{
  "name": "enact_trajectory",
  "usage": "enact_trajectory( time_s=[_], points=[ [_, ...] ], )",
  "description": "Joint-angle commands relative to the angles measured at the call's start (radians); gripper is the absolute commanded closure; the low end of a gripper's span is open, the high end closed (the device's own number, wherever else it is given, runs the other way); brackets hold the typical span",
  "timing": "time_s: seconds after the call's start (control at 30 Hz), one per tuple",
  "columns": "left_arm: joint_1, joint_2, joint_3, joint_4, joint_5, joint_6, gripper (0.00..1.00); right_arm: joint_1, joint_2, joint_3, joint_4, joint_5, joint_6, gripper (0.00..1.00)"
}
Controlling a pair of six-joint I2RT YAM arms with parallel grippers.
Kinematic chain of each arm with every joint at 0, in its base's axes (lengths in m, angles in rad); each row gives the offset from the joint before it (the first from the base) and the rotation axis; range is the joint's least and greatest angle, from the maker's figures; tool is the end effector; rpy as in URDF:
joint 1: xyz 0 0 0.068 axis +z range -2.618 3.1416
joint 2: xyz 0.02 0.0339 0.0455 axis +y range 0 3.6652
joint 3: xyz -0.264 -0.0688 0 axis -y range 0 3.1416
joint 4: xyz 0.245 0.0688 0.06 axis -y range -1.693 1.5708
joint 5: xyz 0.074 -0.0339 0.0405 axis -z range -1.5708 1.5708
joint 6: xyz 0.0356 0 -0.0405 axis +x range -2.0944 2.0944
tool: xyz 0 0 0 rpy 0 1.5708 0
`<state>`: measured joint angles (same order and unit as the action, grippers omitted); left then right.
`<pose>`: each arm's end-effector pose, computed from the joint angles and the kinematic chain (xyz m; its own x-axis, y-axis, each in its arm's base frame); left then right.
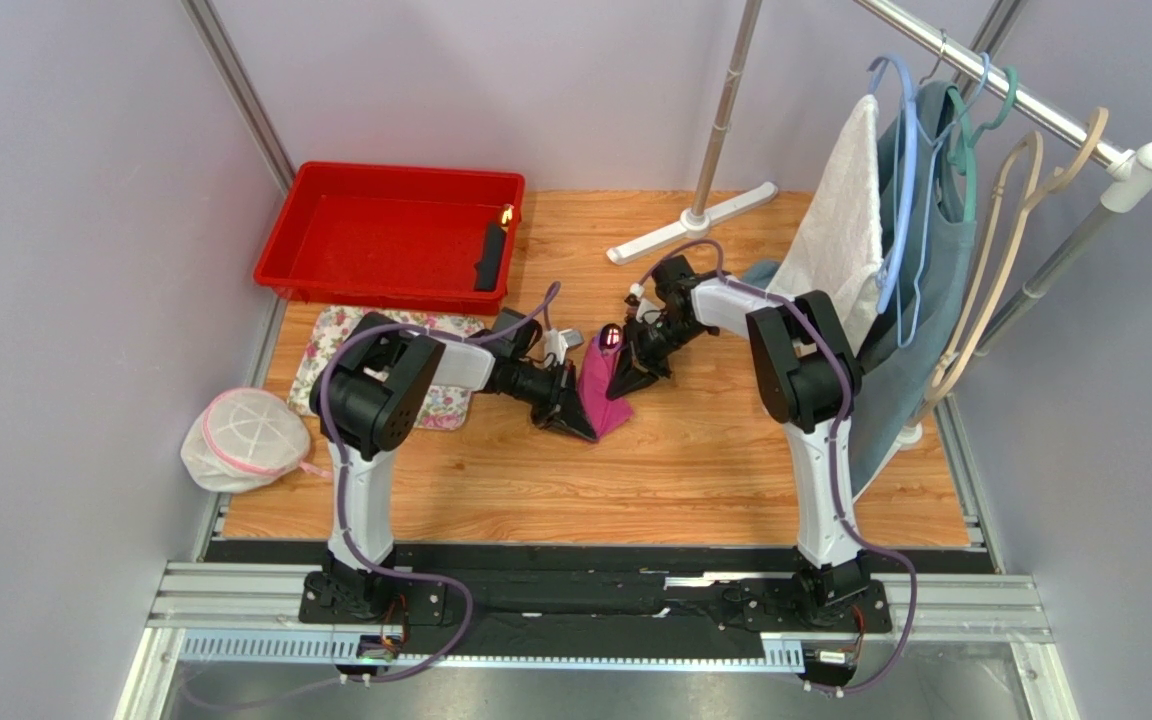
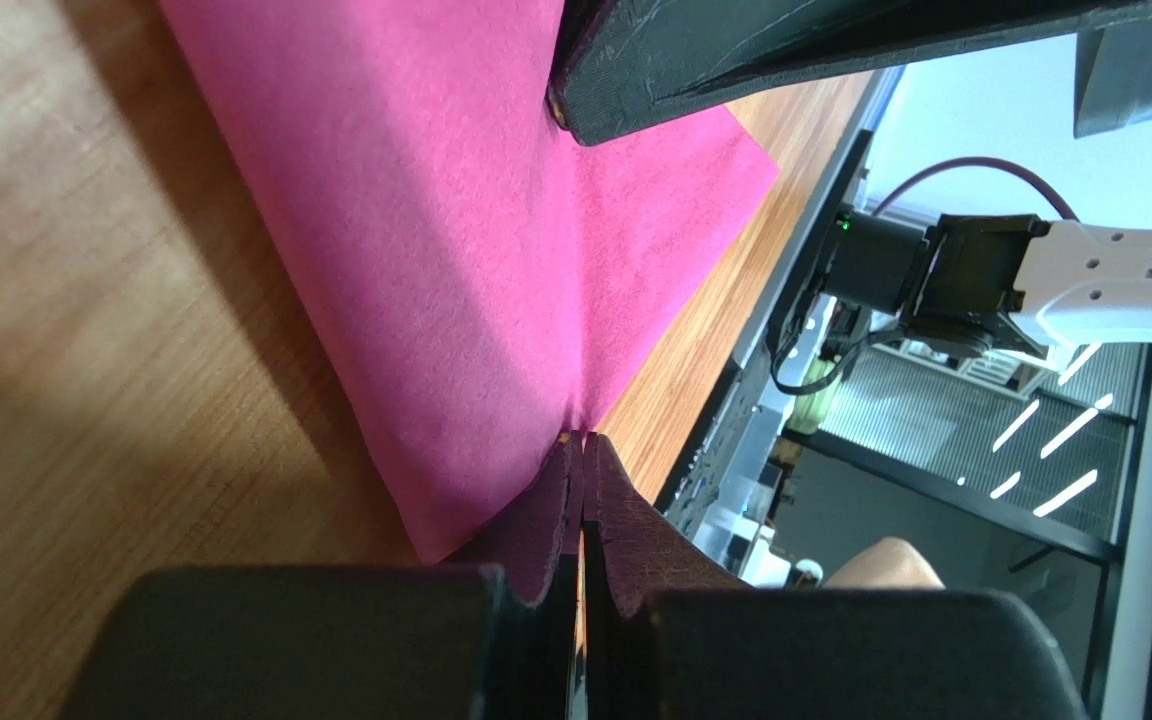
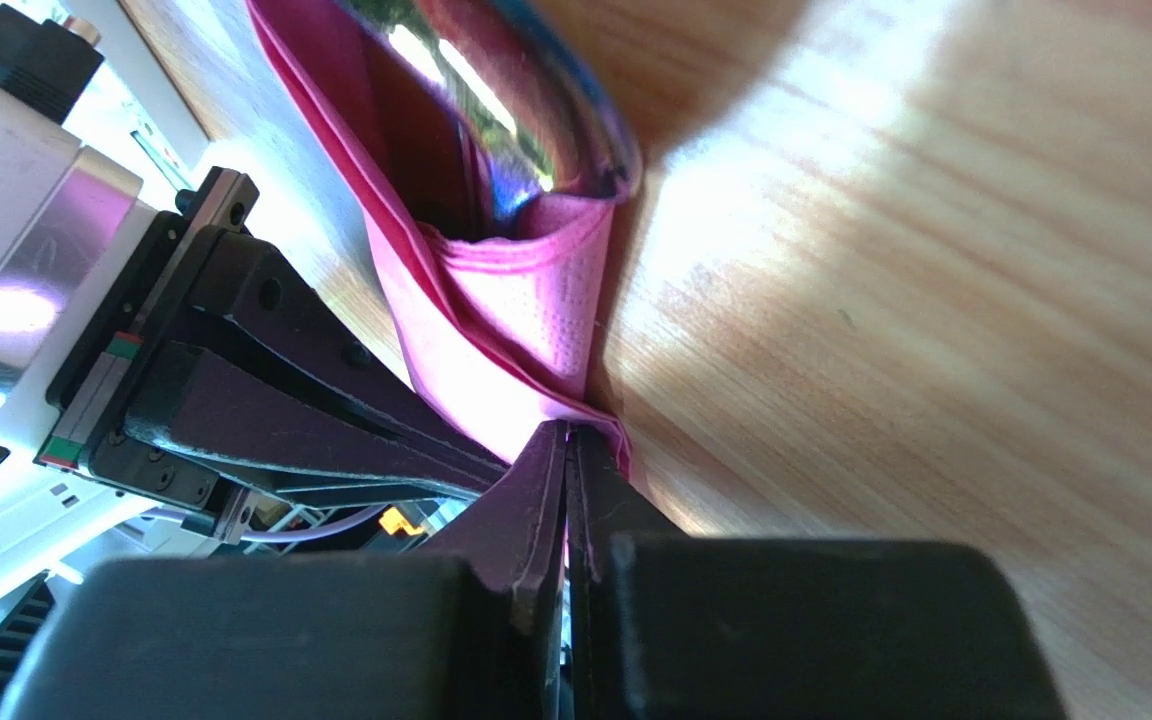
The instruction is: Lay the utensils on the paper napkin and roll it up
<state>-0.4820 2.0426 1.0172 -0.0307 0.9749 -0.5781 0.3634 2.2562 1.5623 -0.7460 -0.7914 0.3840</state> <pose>0.3094 -0.1951 0.0885 -0.9854 0.1694 -0.0186 0.0988 0.4788 -0.8723 0.3899 0.1754 0.1091 -0.9853 -0.0930 0.1432 0.0351 0.7105 0.7028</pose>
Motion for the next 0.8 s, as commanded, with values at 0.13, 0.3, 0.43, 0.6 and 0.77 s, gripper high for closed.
enact_trajectory(
  time_s=[0.13,0.3,0.43,0.6,0.77],
  points=[
    [0.022,0.056,0.014,-0.087,-0.124,0.067,1.00,-0.012,-0.091,0.039,0.059,0.087,-0.008,0.82],
    [0.022,0.044,0.014,-0.080,-0.127,0.069,1.00,-0.014,-0.150,0.032,0.068,0.098,0.019,0.57],
    [0.019,0.042,0.015,-0.075,-0.128,0.069,1.00,-0.012,-0.144,0.042,0.080,0.145,0.042,0.45],
    [0.016,0.031,0.017,-0.077,-0.136,0.072,1.00,0.009,-0.092,0.070,0.068,0.184,0.046,0.46],
    [0.013,0.031,0.023,-0.078,-0.140,0.077,1.00,0.034,-0.046,0.079,0.051,0.218,0.044,0.46]
  ],
)
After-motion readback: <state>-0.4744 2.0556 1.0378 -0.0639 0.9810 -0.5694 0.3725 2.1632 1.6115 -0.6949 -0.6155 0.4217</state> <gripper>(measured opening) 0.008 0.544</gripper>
